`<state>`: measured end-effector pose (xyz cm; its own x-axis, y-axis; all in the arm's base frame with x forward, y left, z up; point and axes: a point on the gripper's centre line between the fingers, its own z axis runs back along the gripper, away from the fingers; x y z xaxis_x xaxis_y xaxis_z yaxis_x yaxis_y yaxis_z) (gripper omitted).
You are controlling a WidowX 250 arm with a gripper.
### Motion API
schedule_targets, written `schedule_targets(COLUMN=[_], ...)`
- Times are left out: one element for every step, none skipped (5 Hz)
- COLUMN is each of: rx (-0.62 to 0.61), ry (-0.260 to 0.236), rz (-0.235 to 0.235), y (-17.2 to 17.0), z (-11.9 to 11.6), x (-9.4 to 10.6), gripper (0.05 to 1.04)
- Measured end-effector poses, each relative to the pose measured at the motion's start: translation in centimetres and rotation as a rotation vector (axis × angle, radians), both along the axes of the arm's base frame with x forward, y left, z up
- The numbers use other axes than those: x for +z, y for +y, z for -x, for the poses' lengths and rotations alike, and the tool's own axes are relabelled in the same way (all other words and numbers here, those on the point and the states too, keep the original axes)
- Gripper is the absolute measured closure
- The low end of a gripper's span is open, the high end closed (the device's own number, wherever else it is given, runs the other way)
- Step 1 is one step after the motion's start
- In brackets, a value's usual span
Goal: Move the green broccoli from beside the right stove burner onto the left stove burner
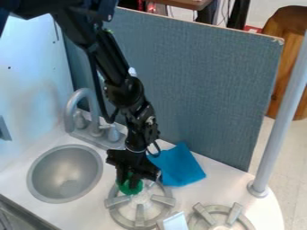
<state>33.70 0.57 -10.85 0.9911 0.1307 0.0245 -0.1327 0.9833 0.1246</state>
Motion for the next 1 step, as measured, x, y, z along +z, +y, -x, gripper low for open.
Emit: schedule_targets(rx=[-0.001], ry=[-0.004], rz=[0.022], y=[-0.41], z=[-0.29], x=[0.10], gripper=[0.713])
